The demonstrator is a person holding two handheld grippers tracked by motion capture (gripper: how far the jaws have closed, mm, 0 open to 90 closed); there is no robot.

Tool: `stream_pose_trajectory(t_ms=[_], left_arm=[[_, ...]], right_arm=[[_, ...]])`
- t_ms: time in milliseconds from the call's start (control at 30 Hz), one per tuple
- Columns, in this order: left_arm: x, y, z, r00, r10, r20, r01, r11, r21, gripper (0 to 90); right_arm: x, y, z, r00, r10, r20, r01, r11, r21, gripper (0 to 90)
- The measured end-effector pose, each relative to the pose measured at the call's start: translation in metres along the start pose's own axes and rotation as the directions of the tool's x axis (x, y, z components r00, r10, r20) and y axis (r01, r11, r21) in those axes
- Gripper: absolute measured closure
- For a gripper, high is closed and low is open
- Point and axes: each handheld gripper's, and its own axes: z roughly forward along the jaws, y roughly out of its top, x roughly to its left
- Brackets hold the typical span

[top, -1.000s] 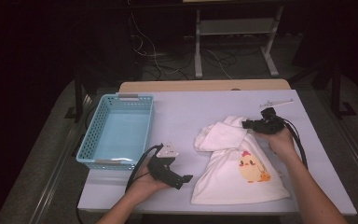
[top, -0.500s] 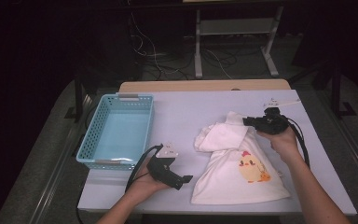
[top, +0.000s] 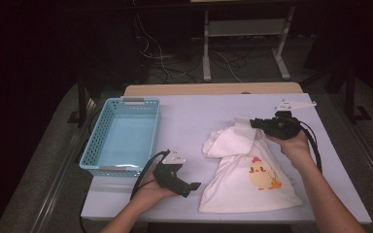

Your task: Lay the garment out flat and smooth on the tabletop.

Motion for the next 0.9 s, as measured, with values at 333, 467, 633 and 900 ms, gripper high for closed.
stream_pose_trajectory(t_ms=[333, 467, 633, 900], left_arm=[[0.000, 0.000, 0.000, 1.0000, 0.003, -0.001, -0.003, 1.0000, 0.000, 0.0], [0.000, 0.000, 0.000, 1.0000, 0.003, -0.002, -0.003, 1.0000, 0.001, 0.0], [0.000, 0.000, 0.001, 1.0000, 0.002, 0.000, -0.002, 1.0000, -0.001, 0.0], [0.000, 0.000, 0.000, 1.0000, 0.002, -0.001, -0.002, 1.0000, 0.000, 0.0]], right_arm=[[0.015, 0.005, 0.001, 0.9985, -0.039, -0.040, 0.039, 0.999, 0.005, 86.1], [0.021, 0.007, 0.000, 0.9973, -0.054, -0.049, 0.055, 0.999, 0.002, 86.1], [0.028, 0.009, 0.002, 0.9951, -0.074, -0.067, 0.074, 0.997, 0.003, 86.1], [0.044, 0.006, 0.013, 0.9885, -0.106, -0.108, 0.111, 0.993, 0.041, 86.0]])
